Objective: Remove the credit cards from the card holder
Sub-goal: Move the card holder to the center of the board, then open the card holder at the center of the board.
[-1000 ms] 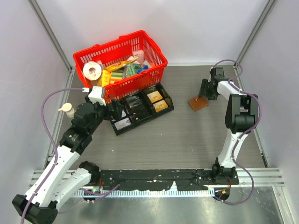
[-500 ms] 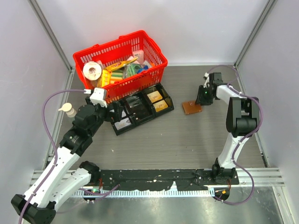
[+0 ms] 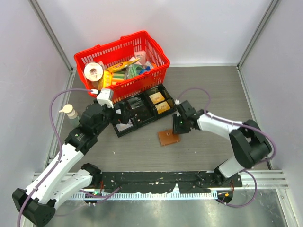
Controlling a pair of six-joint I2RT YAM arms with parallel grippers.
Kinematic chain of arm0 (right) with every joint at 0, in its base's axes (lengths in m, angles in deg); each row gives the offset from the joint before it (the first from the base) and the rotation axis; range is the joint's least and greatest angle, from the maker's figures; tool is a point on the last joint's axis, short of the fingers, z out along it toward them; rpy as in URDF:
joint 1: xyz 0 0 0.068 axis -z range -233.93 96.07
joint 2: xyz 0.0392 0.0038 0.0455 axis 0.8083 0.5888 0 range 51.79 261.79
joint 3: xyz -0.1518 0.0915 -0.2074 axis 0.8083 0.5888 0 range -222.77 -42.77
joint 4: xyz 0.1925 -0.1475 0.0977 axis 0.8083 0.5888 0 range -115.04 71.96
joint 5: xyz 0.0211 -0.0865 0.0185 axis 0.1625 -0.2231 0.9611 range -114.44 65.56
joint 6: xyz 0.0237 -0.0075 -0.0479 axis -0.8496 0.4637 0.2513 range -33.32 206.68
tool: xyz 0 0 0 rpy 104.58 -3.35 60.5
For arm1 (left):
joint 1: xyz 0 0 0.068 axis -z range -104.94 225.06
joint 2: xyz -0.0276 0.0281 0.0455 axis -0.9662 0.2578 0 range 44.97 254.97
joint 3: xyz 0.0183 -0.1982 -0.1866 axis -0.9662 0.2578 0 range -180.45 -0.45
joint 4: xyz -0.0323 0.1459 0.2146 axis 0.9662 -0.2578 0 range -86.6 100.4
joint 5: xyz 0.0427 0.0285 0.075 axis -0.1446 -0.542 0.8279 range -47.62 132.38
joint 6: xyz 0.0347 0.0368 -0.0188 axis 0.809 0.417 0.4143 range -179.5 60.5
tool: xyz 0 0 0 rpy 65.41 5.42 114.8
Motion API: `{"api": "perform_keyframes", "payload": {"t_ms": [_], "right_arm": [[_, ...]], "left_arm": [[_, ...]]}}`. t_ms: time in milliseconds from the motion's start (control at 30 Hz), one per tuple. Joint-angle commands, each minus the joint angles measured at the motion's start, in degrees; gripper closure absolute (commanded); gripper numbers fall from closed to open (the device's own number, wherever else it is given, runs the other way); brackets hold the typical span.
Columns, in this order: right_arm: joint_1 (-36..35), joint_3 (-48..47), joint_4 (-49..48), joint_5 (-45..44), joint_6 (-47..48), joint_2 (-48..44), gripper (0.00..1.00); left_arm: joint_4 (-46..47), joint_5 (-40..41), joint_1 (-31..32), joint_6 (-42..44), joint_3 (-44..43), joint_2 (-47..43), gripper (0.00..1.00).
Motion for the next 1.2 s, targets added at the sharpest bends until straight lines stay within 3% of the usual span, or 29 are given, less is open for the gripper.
{"api": "perform_keyframes", "payload": {"t_ms": [0,133,400,600,733,833,967,1167], "right_arm": [[-6.60,7.61,-2.25,-4.17,-12.08,-8.90,0.63],[-9.50,11.14,-6.57,-1.81,-15.26,-16.11,0.61],[-15.56,12.81,-8.14,-0.58,-15.70,-16.03,0.60],[-21.98,13.61,-8.87,-2.76,-16.76,-16.81,0.59],[-21.82,12.20,-3.07,-14.44,-14.04,-22.87,0.54],[-21.20,13.16,-1.39,-17.45,-12.98,-24.29,0.53],[-20.06,16.32,-2.08,-18.16,-14.65,-22.98,0.53],[-20.14,20.37,-7.88,-11.40,-15.71,-22.54,0.53]], "left_arm": [[-2.38,-2.95,2.57,-7.58,-3.47,2.09,0.00],[-3.61,-1.46,7.49,-12.51,-2.51,3.67,0.00],[-2.21,3.29,15.14,-26.21,4.42,7.10,0.00],[-1.07,8.91,18.66,-31.32,6.80,9.83,0.00],[0.69,10.76,20.51,-34.75,7.68,12.11,0.00],[2.36,11.29,22.35,-36.25,7.60,14.92,0.00],[3.68,12.52,25.34,-38.09,6.55,20.19,0.01],[6.66,17.61,28.24,-43.10,7.59,23.54,0.09]]}}
